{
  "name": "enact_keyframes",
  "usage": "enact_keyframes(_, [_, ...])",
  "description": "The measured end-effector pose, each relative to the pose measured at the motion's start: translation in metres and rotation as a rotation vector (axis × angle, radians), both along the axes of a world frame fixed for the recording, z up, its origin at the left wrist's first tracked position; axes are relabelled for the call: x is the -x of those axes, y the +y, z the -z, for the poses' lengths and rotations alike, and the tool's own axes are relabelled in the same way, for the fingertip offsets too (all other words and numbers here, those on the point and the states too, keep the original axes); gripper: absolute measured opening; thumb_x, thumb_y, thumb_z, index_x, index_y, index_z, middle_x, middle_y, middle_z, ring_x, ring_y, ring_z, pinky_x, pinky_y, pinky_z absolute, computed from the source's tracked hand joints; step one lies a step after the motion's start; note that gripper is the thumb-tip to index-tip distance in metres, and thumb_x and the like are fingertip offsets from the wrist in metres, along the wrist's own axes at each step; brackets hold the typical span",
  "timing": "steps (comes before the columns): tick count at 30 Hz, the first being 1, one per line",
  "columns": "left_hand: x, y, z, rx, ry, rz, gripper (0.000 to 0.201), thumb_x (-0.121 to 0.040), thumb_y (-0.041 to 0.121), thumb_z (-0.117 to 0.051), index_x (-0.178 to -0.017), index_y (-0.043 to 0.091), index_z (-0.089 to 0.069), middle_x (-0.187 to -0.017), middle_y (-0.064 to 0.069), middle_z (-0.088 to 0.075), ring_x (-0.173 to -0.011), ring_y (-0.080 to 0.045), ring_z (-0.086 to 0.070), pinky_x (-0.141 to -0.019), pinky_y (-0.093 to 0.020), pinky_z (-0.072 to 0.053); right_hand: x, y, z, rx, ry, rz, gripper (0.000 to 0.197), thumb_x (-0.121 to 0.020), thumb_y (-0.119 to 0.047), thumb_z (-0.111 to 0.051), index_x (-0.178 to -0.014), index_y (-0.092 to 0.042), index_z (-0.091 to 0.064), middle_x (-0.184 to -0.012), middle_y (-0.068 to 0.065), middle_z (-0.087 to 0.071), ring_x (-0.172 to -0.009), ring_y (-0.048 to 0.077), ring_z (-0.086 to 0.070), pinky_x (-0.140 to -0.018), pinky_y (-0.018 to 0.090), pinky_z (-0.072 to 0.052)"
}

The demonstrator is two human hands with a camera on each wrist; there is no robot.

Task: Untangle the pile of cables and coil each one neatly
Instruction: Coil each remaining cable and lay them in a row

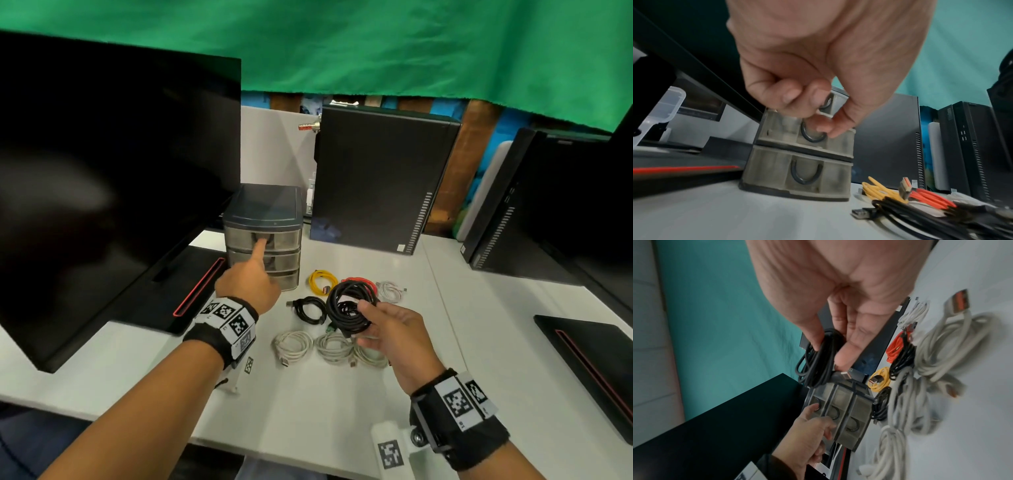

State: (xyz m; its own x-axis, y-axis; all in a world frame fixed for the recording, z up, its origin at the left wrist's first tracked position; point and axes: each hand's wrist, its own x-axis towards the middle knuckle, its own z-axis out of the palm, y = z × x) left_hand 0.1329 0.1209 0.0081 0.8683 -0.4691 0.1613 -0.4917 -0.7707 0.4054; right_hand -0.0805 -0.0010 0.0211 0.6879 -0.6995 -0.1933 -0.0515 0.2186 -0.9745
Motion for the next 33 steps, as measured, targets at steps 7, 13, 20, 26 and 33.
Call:
enact_keyframes(7, [0.032,0.022,-0.025,-0.030,-0.064,0.085,0.038,-0.089,0.028,-0.058,-0.122,0.028,-0.040,-0.070,0.007,-0.055,-0.060,-0.014,-0.054,-0.054,-0.026,-0.042,-0.039,0.006,-0.041,0.092,-0.025,0.032,0.022,-0.092,-0.013,-0.071,-0.106,-0.010,-0.054,-0.084,0.018,-0.075,-0.058,0.021,-0.069,-0.053,0.029,-0.054])
enact_keyframes(13, [0.065,0.044,-0.034,0.176,-0.241,0.115,0.014,-0.090,0.036,-0.058,-0.100,0.031,-0.066,-0.080,0.012,-0.059,-0.078,-0.013,-0.058,-0.065,-0.028,-0.042,-0.103,0.009,-0.087,0.270,0.082,-0.205,0.022,-0.093,-0.013,-0.067,-0.086,-0.013,-0.045,-0.069,0.015,-0.064,-0.047,0.024,-0.064,-0.043,0.028,-0.049])
enact_keyframes(20, [0.013,0.049,-0.018,0.314,0.009,0.041,0.035,-0.098,0.044,-0.044,-0.110,0.020,-0.068,-0.147,-0.002,-0.046,-0.128,-0.029,-0.047,-0.101,-0.042,-0.042,-0.159,0.007,-0.097,0.451,0.498,-0.409,0.018,-0.092,-0.013,-0.058,-0.091,0.005,-0.061,-0.055,0.018,-0.066,-0.037,0.019,-0.056,-0.038,0.021,-0.042])
enact_keyframes(26, [0.014,0.049,-0.016,0.460,0.057,0.099,0.023,-0.081,0.041,-0.079,-0.086,0.019,-0.075,-0.141,0.000,-0.054,-0.128,-0.014,-0.053,-0.097,-0.026,-0.042,-0.171,0.012,-0.096,0.537,0.547,-0.324,0.015,-0.087,-0.012,-0.061,-0.090,0.003,-0.065,-0.057,0.011,-0.066,-0.028,0.013,-0.053,-0.035,0.016,-0.038])
enact_keyframes(33, [0.010,0.047,-0.020,0.526,0.116,-0.002,0.026,-0.078,0.056,-0.076,-0.067,0.032,-0.074,-0.133,0.012,-0.061,-0.115,-0.005,-0.058,-0.097,-0.032,-0.046,-0.170,0.016,-0.074,0.857,0.512,-0.332,0.013,-0.089,-0.020,-0.062,-0.088,-0.007,-0.065,-0.074,0.006,-0.068,-0.066,0.019,-0.063,-0.052,0.019,-0.047])
